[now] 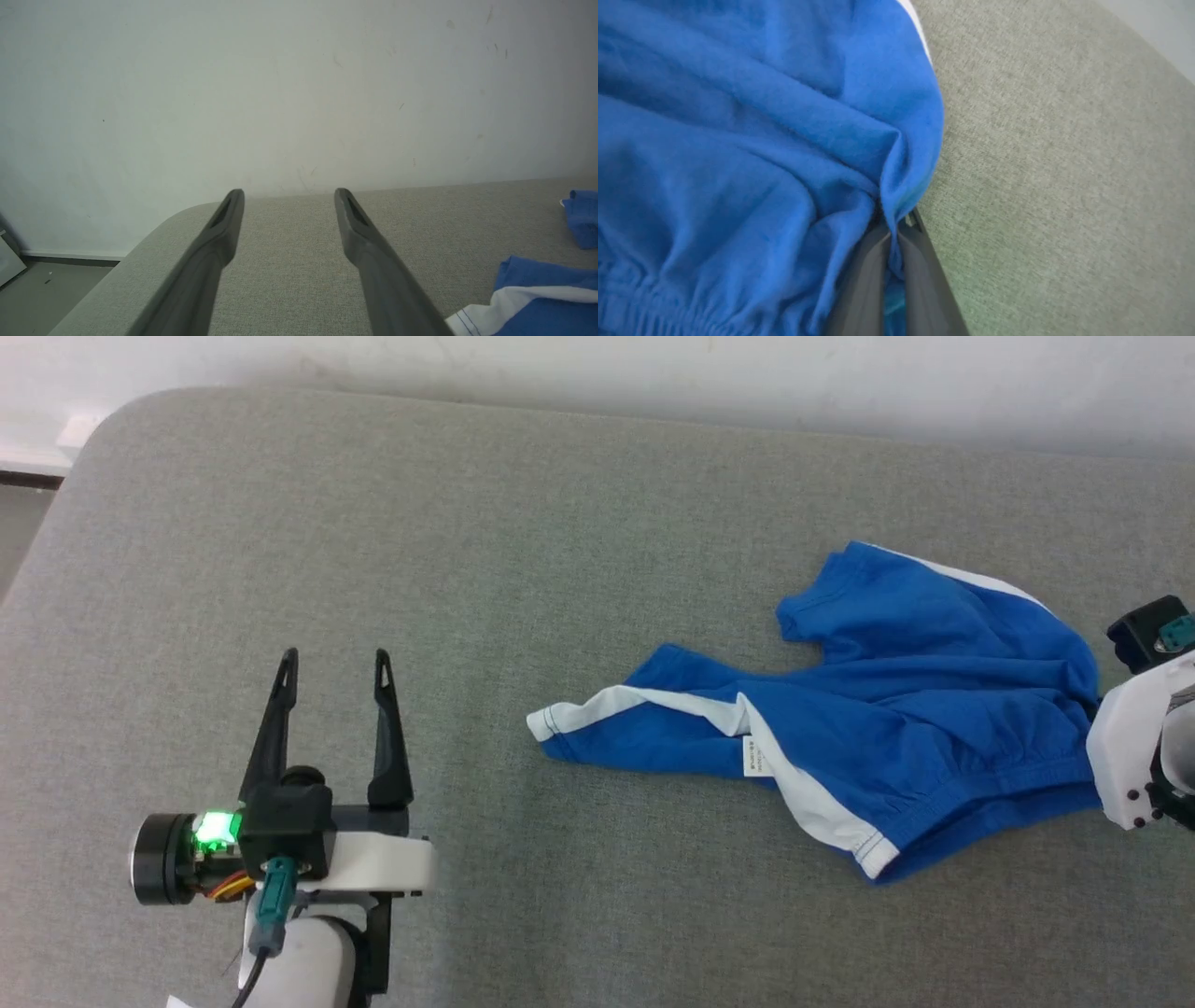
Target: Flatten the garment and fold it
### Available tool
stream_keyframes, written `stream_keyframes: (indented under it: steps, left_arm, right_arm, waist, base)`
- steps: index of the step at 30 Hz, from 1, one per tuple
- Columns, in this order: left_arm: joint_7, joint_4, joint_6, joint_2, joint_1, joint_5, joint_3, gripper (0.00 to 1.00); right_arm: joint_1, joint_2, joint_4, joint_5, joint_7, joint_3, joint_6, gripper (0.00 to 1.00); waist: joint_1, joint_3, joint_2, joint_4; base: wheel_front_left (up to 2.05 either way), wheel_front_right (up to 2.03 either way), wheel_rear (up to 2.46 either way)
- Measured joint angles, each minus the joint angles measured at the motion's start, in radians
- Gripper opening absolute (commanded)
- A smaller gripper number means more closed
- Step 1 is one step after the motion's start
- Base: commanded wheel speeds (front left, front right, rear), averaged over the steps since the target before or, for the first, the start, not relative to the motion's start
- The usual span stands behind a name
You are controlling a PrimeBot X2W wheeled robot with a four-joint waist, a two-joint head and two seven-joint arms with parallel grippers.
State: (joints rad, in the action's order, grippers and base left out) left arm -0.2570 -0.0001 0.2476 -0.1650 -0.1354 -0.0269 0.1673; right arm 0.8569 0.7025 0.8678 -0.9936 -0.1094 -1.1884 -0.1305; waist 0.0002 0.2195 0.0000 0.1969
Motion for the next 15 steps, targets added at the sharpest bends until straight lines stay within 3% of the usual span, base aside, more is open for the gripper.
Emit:
stream_keyframes:
  steps: [1, 8, 12, 15]
  left_arm:
    - [0.0, 0.003, 0.0, 0.0, 0.001, 0.001, -0.001, 1.0]
    - [0.0, 0.017, 0.001, -0.008, 0.039, 0.004, -0.01, 1.0]
    - [0.0, 0.019, 0.001, -0.021, 0.074, 0.011, -0.015, 1.0]
    - [0.0, 0.022, 0.004, -0.024, 0.091, 0.013, -0.017, 1.0]
  right_arm:
    - [0.0, -0.006, 0.015, 0.013, 0.027, -0.004, -0.001, 1.0]
    - [0.06, -0.013, 0.055, 0.125, 0.295, 0.012, -0.001, 1.0]
    - [0.106, 0.006, 0.018, 0.181, 0.356, 0.063, -0.001, 1.0]
    - [0.101, 0.016, -0.084, 0.214, 0.365, 0.111, -0.001, 1.0]
  waist:
    - [-0.0001, -0.003, 0.0, 0.0]
    - [-0.0002, -0.053, 0.0, -0.022]
    - [-0.0003, -0.084, 0.0, -0.05]
    - [-0.0003, -0.104, 0.0, -0.071]
  base:
    - [0.0, 0.0, 0.0]
    - [0.0, 0.0, 0.0]
    - [0.0, 0.0, 0.0]
    - [0.0, 0.0, 0.0]
